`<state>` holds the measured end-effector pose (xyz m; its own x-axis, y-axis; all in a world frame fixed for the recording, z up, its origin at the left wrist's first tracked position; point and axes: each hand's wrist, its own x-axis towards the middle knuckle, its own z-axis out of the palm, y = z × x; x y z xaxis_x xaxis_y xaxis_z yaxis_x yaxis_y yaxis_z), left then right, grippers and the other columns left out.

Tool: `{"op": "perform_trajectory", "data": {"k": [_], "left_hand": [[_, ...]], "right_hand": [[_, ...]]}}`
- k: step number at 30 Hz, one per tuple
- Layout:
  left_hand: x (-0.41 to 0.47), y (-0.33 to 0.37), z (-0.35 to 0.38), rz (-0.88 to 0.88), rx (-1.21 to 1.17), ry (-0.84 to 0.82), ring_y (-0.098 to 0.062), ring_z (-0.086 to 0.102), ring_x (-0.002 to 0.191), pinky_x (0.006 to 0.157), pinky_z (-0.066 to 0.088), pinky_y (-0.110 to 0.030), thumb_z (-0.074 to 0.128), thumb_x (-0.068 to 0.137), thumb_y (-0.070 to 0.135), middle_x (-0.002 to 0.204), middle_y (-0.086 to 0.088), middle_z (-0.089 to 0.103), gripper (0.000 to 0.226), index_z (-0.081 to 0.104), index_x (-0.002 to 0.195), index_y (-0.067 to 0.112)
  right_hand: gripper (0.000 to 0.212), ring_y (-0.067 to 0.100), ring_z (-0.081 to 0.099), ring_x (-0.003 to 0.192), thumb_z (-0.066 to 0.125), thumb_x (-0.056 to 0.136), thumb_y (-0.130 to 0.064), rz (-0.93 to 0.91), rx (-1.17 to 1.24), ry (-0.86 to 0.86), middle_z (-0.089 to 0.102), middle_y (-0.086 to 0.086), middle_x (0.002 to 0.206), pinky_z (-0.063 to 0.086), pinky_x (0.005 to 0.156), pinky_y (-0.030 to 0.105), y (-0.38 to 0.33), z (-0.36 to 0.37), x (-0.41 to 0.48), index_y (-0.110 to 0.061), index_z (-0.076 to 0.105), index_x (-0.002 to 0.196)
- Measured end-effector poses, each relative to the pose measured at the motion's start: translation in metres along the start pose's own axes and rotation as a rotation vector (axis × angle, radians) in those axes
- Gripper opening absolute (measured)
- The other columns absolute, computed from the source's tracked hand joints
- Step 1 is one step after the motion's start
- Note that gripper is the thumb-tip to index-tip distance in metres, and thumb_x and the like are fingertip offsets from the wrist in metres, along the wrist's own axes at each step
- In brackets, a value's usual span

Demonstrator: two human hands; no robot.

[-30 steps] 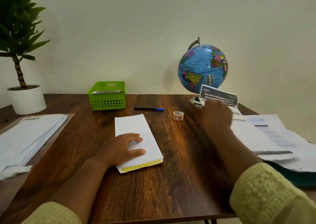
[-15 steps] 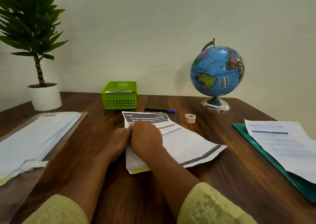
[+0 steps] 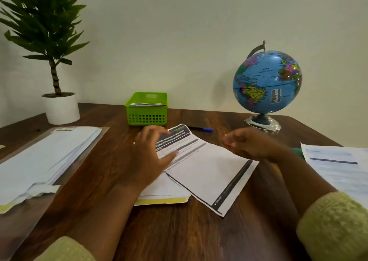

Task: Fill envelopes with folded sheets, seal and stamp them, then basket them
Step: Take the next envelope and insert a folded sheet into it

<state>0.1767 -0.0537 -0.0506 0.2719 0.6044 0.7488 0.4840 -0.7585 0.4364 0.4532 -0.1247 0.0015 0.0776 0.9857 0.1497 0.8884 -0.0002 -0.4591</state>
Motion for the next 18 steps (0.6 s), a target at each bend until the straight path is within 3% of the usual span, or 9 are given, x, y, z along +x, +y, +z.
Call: {"op": "perform_trajectory", "data": {"k": [1,3,5,7,13,16,18], "left_hand": [[-0.002,0.007,-0.001,0.080,-0.033,-0.077,-0.004,0.045,0.104,0.085,0.034,-0.016,0.076,0.065,0.044,0.113,0.012,0.049,0.039,0.060,0.099,0.031],[-0.006,0.021,-0.001,0.107,-0.204,-0.366,0.007,0.044,0.108,0.089,0.035,-0.010,0.077,0.058,0.056,0.113,0.022,0.048,0.042,0.064,0.092,0.036],[-0.011,0.031,0.001,0.103,-0.270,-0.708,0.008,0.043,0.115,0.093,0.041,-0.016,0.080,0.052,0.058,0.117,0.028,0.046,0.052,0.064,0.099,0.040],[-0.017,0.033,0.005,0.155,-0.215,-0.905,0.011,0.037,0.119,0.096,0.038,-0.017,0.079,0.050,0.062,0.121,0.034,0.040,0.065,0.057,0.109,0.048],[-0.021,0.037,0.010,0.278,-0.038,-0.883,0.013,0.034,0.112,0.093,0.036,-0.015,0.064,0.055,0.076,0.120,0.033,0.039,0.075,0.047,0.120,0.044],[-0.020,0.037,0.009,0.278,-0.002,-0.865,0.006,0.044,0.104,0.087,0.043,-0.016,0.059,0.064,0.074,0.114,0.024,0.049,0.061,0.054,0.114,0.039],[-0.019,0.033,0.007,0.266,0.010,-0.816,0.002,0.051,0.097,0.083,0.047,-0.017,0.060,0.072,0.065,0.107,0.020,0.055,0.045,0.059,0.105,0.036]], "right_hand": [[0.027,0.000,0.054,0.084,0.055,0.090,-0.008,0.014,-0.019,0.069,0.063,-0.002,0.113,0.041,0.066,0.004,0.011,0.006,-0.002,-0.020,0.065,0.112],[0.026,0.003,0.054,0.089,0.052,0.092,-0.008,0.051,-0.070,0.011,0.062,-0.003,0.115,0.039,0.077,0.007,0.026,0.018,-0.006,-0.022,0.067,0.107],[0.028,0.009,0.054,0.101,0.049,0.093,-0.008,0.069,-0.114,-0.092,0.061,-0.003,0.120,0.036,0.087,0.014,0.031,0.025,-0.007,-0.023,0.068,0.105],[0.029,0.011,0.054,0.101,0.046,0.095,-0.008,0.072,-0.133,-0.084,0.061,-0.001,0.121,0.035,0.086,0.014,0.028,0.028,-0.004,-0.022,0.068,0.108],[0.032,0.008,0.053,0.095,0.044,0.096,-0.009,0.041,-0.173,-0.076,0.058,-0.001,0.126,0.040,0.072,0.008,0.015,0.036,0.000,-0.021,0.064,0.117],[0.031,0.014,0.059,0.095,0.044,0.097,-0.011,0.055,-0.155,-0.068,0.058,-0.001,0.126,0.046,0.077,0.013,0.011,0.038,0.000,-0.020,0.064,0.118],[0.029,0.013,0.059,0.094,0.045,0.096,-0.013,0.059,-0.119,-0.058,0.059,-0.001,0.125,0.047,0.073,0.010,0.010,0.039,0.000,-0.020,0.064,0.117]]}}
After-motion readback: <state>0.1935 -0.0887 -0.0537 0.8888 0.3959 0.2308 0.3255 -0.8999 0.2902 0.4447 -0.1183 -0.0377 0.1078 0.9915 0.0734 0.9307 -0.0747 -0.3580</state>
